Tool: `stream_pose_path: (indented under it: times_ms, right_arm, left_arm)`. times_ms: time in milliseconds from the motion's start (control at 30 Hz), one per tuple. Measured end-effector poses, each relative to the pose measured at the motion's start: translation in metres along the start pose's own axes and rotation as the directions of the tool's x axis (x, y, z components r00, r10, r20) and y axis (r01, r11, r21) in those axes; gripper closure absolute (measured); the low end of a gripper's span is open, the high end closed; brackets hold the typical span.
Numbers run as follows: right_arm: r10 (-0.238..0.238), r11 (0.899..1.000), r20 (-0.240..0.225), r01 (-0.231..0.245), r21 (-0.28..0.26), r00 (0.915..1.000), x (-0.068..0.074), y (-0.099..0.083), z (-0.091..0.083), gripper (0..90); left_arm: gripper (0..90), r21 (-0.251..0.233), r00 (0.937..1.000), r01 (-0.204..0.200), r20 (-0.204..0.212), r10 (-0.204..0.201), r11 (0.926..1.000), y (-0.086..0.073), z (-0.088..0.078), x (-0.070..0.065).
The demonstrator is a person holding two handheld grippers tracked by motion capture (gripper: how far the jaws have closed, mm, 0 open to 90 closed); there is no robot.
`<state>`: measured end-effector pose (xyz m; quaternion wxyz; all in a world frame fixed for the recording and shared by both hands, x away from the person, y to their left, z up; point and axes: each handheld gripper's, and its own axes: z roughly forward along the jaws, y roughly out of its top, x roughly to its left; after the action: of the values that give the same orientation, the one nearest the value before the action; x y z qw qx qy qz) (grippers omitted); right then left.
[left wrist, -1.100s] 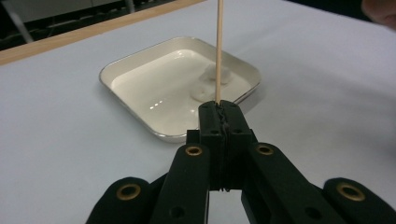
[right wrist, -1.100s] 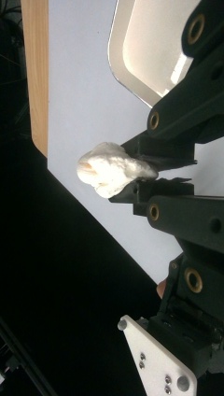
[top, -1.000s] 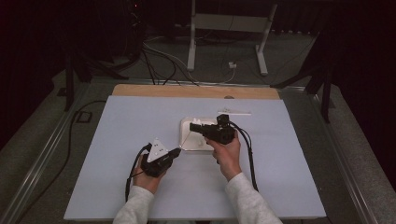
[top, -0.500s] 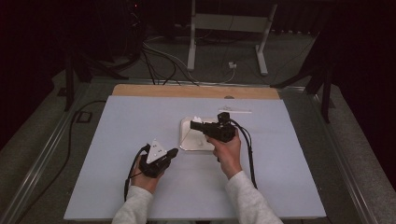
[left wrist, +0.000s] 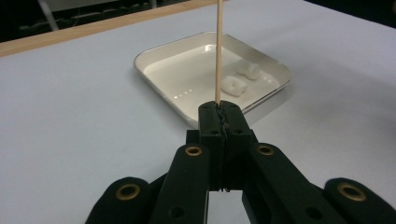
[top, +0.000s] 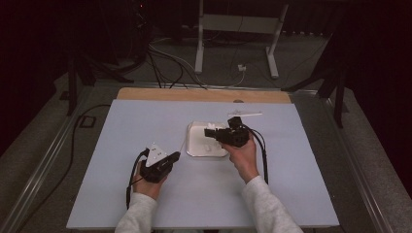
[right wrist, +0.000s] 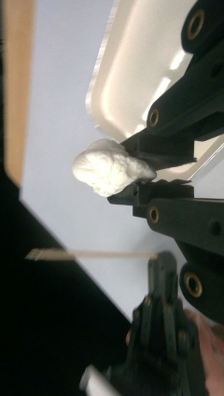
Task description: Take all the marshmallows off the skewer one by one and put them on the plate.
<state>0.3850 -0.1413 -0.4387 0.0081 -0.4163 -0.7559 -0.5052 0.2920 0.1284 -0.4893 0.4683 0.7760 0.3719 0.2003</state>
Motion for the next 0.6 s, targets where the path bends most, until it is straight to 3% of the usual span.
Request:
stream_pose_path:
  times_ms: [133, 200, 367, 600]
  right_arm:
    - [0.019, 0.997, 0.039, -0.022, 0.076, 0.9990, -0.009, -0.005, 0.012, 80.4]
    - [0.037, 0.994, 0.049, -0.041, 0.102, 0.9981, -0.013, -0.007, 0.017, 75.3]
    - [0.054, 0.990, 0.050, -0.060, 0.129, 0.9973, -0.016, -0.010, 0.023, 61.7]
    - [0.075, 0.989, 0.076, -0.084, 0.125, 0.9943, -0.018, -0.011, 0.024, 44.6]
  left_arm:
    - [90.0, 0.005, 0.9999, -0.002, 0.013, 0.002, 1.0000, 0.001, 0.003, -0.003]
    - [90.0, 0.004, 0.9998, 0.000, 0.018, 0.000, 1.0000, 0.001, 0.004, -0.004]
    - [90.0, 0.019, 0.9992, -0.010, 0.039, 0.009, 0.9998, 0.002, 0.008, -0.007]
    - [90.0, 0.044, 0.9990, -0.007, 0.044, 0.005, 0.9990, 0.003, 0.015, -0.010]
